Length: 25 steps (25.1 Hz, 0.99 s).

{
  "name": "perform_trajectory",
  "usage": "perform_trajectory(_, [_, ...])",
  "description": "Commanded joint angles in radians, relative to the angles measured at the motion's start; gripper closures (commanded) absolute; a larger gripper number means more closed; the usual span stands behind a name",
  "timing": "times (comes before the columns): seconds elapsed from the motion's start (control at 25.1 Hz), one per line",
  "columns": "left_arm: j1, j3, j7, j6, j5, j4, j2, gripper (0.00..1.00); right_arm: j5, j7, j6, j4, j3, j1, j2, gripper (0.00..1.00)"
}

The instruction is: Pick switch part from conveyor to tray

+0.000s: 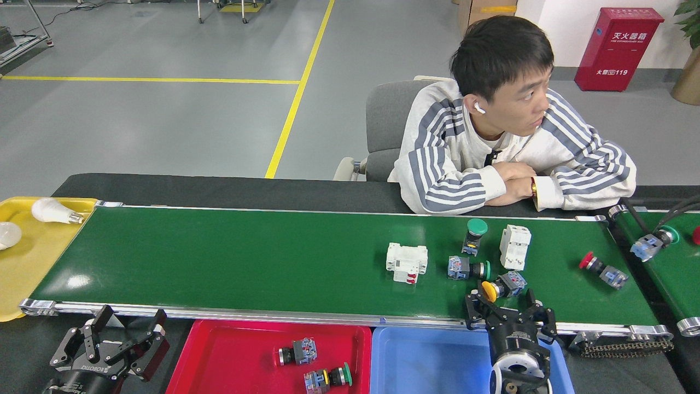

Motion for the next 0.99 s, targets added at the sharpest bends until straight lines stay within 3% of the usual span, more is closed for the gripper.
perform_trajectory(0.0, [-0.007, 0.002, 0.004, -0.002, -0.002, -0.015, 0.011, 0.00, 0.001, 0.017, -0.002, 0.007, 0.002, -0.024, -0.006, 0.22])
perform_trajectory(0.04, [-0.004, 0.002, 0.004, -0.004, -0.002, -0.016, 0.007, 0.00, 0.003, 0.020, -0.005, 0.008, 0.011, -0.026, -0.008, 0.31])
perform_trajectory(0.12, [-0.001, 0.002, 0.004, -0.004, -0.004, -0.021, 0.004, 0.00, 0.003, 0.047, -0.005, 0.008, 0.037, -0.027, -0.009, 0.61])
perform_trajectory(0.2, [-0.004, 0.005, 0.004, -0.002, -0.002, -0.012, 0.013, 0.00, 0.000, 0.063, -0.011, 0.005, 0.046, -0.026, -0.011, 0.82])
perform_trajectory(0.32, [-0.003, 0.010, 0.004, -0.002, 0.001, -0.013, 0.014, 0.00, 0.001, 0.060, -0.081, -0.045, 0.072, -0.007, -0.012, 0.88])
perform_trajectory(0.48, [0.003, 0.010, 0.004, -0.002, 0.001, -0.019, 0.011, 0.00, -0.042, 0.058, -0.402, -0.222, 0.078, 0.097, -0.044, 0.87])
perform_trajectory(0.6, [0.000, 0.013, 0.004, -0.002, -0.002, -0.005, 0.016, 0.00, -0.068, 0.055, -0.670, -0.282, 0.103, 0.123, -0.029, 0.81])
perform_trajectory(0.64, [-0.004, 0.011, 0.004, -0.002, -0.002, -0.007, 0.016, 0.00, -0.065, 0.057, -0.726, -0.280, 0.151, 0.123, -0.009, 0.69])
perform_trajectory(0.72, [-0.014, 0.005, 0.004, -0.004, -0.002, -0.010, 0.014, 0.00, -0.037, 0.057, -0.729, -0.266, 0.272, 0.109, 0.022, 0.07])
perform_trajectory(0.76, [-0.018, 0.005, 0.004, -0.004, -0.002, -0.009, 0.014, 0.00, -0.020, 0.057, -0.727, -0.249, 0.324, 0.098, 0.032, 0.01])
perform_trajectory(0.84, [-0.043, 0.005, 0.004, -0.004, -0.002, 0.001, 0.017, 0.00, -0.010, 0.057, -0.727, -0.191, 0.401, 0.068, 0.054, 0.01])
perform_trajectory(0.96, [-0.067, 0.004, 0.004, -0.001, -0.001, 0.024, 0.016, 0.00, -0.011, 0.057, -0.727, -0.156, 0.425, 0.052, 0.063, 0.01])
